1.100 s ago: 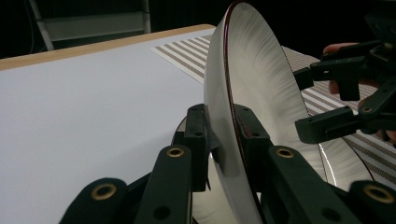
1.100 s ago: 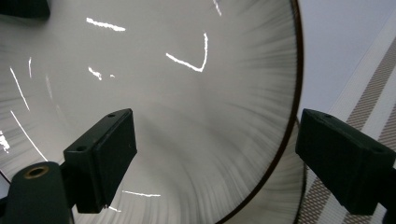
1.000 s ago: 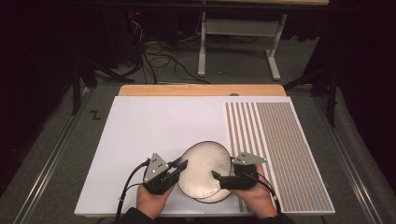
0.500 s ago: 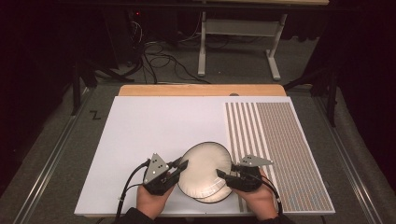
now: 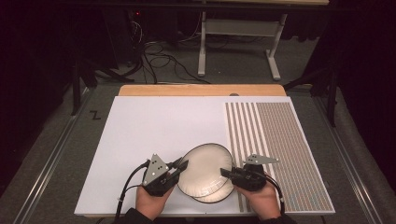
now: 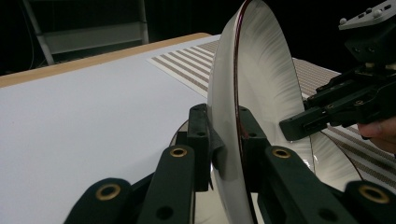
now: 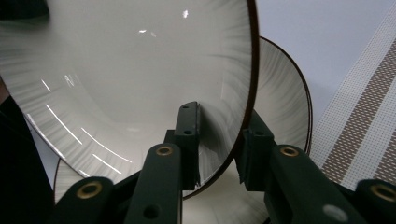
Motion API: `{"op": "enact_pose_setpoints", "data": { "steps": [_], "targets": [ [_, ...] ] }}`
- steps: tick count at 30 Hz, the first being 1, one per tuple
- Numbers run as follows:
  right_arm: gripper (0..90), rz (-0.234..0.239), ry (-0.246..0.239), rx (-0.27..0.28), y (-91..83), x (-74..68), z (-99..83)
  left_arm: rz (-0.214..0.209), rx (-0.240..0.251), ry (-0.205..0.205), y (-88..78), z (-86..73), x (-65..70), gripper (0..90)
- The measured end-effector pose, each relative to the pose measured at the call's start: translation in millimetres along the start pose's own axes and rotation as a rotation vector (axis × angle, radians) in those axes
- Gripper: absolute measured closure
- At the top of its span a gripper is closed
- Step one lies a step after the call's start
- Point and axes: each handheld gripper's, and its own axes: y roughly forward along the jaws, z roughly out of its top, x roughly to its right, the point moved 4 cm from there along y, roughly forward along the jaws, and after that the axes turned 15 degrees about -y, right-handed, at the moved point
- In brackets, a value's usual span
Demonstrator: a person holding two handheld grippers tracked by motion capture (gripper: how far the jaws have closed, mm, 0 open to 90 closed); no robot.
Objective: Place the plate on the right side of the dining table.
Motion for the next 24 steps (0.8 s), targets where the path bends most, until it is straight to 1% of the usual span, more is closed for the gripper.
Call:
{"op": "enact_pose_setpoints", "data": {
  "steps": [3,4,6,7,9,12,13,19,24],
  "targets": [
    [80.6,-0.011,0.001,0.024,-5.8,0.6,2.6,-0.002,-0.009,-0.002,-1.4,0.1,-0.2,81.5],
    [81.2,-0.024,-0.019,0.03,-8.4,-0.3,4.1,-0.003,-0.01,-0.003,-1.6,0.0,-0.1,81.6],
    [82.1,-0.035,-0.03,0.035,-12.1,-1.3,5.7,-0.005,-0.011,0.002,-1.7,-0.2,0.3,81.6],
    [82.3,-0.038,-0.034,0.04,-13.3,-1.0,6.1,-0.005,-0.014,0.008,-1.6,-0.4,0.6,81.6],
    [82.7,-0.051,-0.032,0.052,-17.4,-1.1,7.9,-0.009,-0.014,0.005,-1.1,-0.4,1.5,81.6],
    [83.4,-0.066,-0.038,0.075,-23.1,-0.7,11.2,-0.018,-0.016,-0.008,-0.4,0.1,2.3,81.6],
    [83.5,-0.072,-0.049,0.083,-25.6,-0.9,12.7,-0.019,-0.017,-0.011,-0.1,0.1,2.6,81.6],
    [84.1,-0.111,-0.078,0.111,-36.7,-1.4,17.7,-0.028,-0.024,-0.018,3.2,2.0,5.2,81.4],
    [84.4,-0.129,-0.085,0.118,-42.5,0.1,20.7,-0.029,-0.029,-0.023,6.7,4.0,6.8,81.2]
  ]
}}
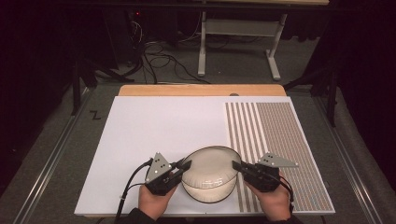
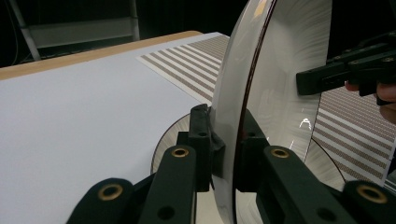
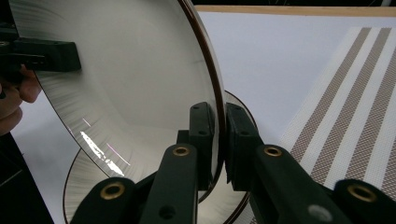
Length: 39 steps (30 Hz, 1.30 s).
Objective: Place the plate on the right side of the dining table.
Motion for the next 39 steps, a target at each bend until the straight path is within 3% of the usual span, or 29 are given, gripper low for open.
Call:
{"op": "enact_pose_setpoints", "data": {
  "steps": [7,24,39],
  "targets": [
    [84.7,-0.033,-0.02,0.025,-8.2,1.9,7.1,-0.008,0.007,-0.013,3.3,5.9,3.2,80.9],
    [84.5,-0.127,-0.076,0.054,-29.7,17.3,20.9,-0.015,0.003,-0.002,23.5,22.0,18.3,80.3],
    [84.5,-0.194,-0.057,0.076,-55.0,42.9,17.1,-0.035,0.001,0.009,56.5,34.2,39.3,79.8]
  ]
}}
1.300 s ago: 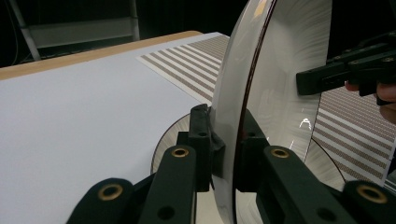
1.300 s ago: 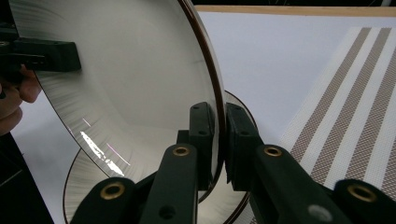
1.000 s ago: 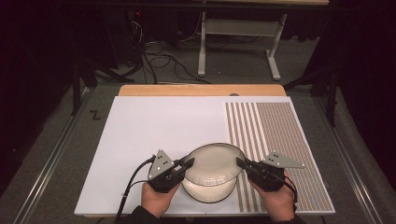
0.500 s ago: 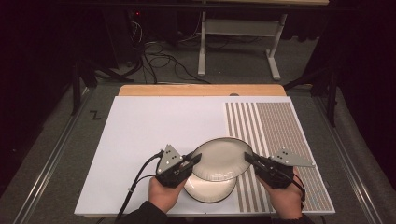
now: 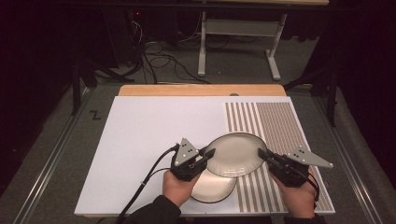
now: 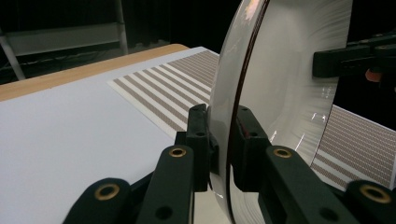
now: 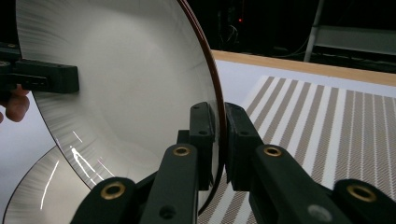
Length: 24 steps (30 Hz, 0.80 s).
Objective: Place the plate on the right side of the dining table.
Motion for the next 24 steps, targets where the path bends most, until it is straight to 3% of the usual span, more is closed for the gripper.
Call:
{"op": "enact_pose_setpoints", "data": {
  "steps": [7,8,9,24],
  "targets": [
    [84.4,-0.024,0.005,0.001,-8.4,14.1,-3.5,-0.01,-0.002,0.002,16.4,3.6,9.4,79.6],
    [84.4,-0.028,0.01,0.0,-9.4,16.0,-4.1,-0.029,0.006,0.016,20.4,4.9,10.6,79.6],
    [84.4,-0.029,0.008,-0.002,-10.4,18.4,-5.1,-0.012,-0.008,0.005,21.7,4.2,11.5,79.5],
    [84.2,-0.084,0.032,-0.009,-26.5,48.0,-15.7,-0.036,-0.031,0.021,58.0,10.1,28.8,79.1]
  ]
}}
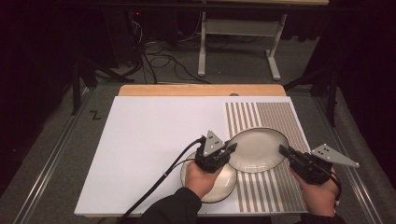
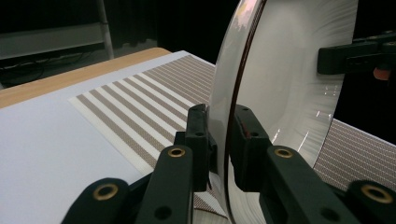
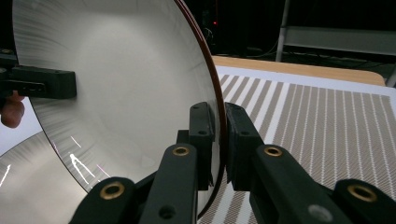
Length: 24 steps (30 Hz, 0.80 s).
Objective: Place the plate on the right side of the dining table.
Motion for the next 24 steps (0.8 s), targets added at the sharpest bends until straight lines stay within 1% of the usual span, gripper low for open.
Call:
{"op": "enact_pose_setpoints", "data": {
  "steps": [7,18,21,24],
  "targets": [
    [84.1,-0.029,0.002,-0.007,-6.1,13.1,-5.3,-0.009,-0.017,0.005,16.5,0.8,6.8,78.9],
    [84.0,-0.07,0.014,-0.012,-16.8,30.9,-12.1,-0.021,-0.028,0.013,39.0,3.6,18.9,78.5],
    [83.9,-0.078,0.013,-0.016,-18.3,35.3,-15.2,-0.018,-0.046,0.013,45.6,2.6,20.7,78.4],
    [84.0,-0.084,0.025,-0.024,-17.3,38.3,-21.8,-0.011,-0.069,0.013,52.0,-0.7,20.4,78.1]
  ]
}}
